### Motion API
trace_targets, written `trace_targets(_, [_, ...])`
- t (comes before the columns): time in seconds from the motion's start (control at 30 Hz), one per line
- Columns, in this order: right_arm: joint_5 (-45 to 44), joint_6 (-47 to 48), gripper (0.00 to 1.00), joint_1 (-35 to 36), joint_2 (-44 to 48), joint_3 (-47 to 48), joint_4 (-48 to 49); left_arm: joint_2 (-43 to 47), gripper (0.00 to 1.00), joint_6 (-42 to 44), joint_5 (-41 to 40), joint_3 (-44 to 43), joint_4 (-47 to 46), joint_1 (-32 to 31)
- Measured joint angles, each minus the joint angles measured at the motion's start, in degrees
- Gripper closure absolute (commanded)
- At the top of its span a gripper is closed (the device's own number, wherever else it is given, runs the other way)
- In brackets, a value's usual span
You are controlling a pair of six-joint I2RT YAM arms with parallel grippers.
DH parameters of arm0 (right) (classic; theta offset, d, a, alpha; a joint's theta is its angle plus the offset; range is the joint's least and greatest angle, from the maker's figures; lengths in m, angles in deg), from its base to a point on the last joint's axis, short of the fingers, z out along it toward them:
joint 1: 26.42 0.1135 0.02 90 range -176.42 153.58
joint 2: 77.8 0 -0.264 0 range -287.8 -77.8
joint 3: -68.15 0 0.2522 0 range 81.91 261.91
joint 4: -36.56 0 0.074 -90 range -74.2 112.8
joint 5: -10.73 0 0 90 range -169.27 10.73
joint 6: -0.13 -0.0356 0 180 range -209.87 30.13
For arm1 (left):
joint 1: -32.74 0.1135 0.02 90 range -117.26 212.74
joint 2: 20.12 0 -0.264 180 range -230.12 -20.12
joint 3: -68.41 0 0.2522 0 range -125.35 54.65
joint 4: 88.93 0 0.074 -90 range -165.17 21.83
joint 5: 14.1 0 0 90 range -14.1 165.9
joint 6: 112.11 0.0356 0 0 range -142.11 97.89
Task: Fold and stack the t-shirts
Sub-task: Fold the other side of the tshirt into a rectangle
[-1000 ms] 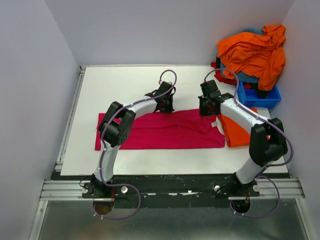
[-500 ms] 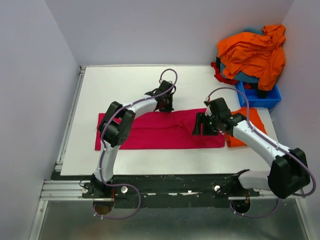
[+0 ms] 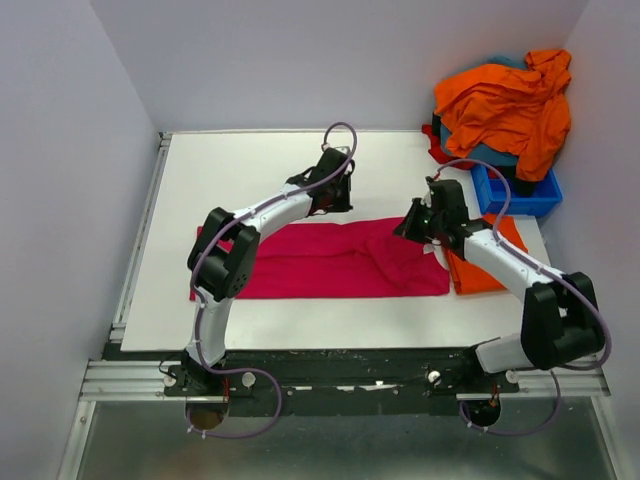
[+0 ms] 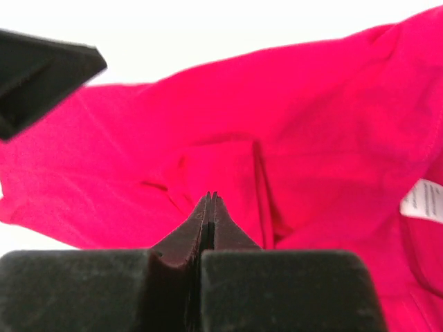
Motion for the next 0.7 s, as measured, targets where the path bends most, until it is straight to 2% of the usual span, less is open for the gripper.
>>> trace_targets(0.3, [4.4,-2.2,0.99,-2.2,-14.6,4.0,8.0,-1.8,1.0,-2.0,6.8,-0.7,-2.1,-2.5])
trace_targets(0.53, [7.3,-1.8,0.99,-3.0,-20.9,7.5,8.9,-6.7,1.0,-2.8,10.9,-1.9,-2.8,-2.8])
trace_targets(0.7, [13.0,-1.7,0.99,-3.2,-22.5,6.5,10.2,-8.9,1.0,-2.8,11.1,-3.4,-1.8,-2.7])
